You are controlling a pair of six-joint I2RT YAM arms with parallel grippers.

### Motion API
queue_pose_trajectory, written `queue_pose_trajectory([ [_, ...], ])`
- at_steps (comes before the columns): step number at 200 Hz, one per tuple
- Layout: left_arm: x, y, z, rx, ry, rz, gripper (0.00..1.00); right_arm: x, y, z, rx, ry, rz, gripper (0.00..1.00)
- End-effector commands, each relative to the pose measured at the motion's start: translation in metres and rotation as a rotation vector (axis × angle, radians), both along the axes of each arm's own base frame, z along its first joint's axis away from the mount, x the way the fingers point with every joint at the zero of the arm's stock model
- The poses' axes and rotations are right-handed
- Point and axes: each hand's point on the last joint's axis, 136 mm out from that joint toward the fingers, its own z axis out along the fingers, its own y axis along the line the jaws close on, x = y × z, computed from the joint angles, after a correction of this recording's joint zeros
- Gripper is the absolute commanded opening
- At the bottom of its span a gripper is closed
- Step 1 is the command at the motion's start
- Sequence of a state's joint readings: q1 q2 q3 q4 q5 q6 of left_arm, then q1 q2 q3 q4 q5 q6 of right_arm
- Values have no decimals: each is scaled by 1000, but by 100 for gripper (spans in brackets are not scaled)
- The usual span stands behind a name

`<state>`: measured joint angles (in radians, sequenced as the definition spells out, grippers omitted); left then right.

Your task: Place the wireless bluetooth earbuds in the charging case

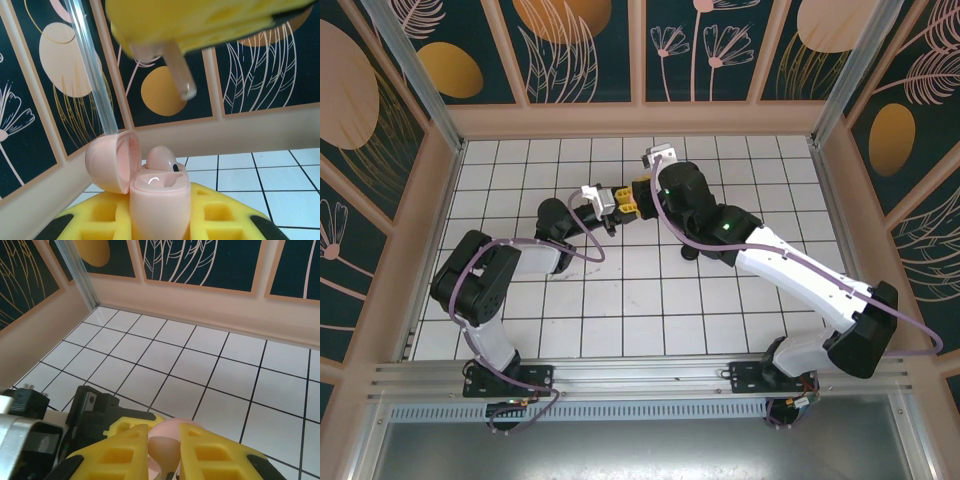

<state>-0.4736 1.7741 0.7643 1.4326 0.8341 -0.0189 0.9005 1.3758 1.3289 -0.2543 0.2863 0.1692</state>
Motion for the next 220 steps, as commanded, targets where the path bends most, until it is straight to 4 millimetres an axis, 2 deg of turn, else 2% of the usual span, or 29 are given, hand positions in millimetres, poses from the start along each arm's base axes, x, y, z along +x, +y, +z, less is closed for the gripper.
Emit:
queue_pose_trajectory([
  [1, -12, -1, 26, -34, -72, -34, 0, 1, 6, 0, 20, -9, 12, 19],
  [120, -17, -1, 33, -44, -76, -46, 0, 2, 11, -15, 20, 31, 24, 17],
  [220, -17, 0, 40, -67, -76, -45, 0, 1, 0, -20, 8, 35, 4, 16],
])
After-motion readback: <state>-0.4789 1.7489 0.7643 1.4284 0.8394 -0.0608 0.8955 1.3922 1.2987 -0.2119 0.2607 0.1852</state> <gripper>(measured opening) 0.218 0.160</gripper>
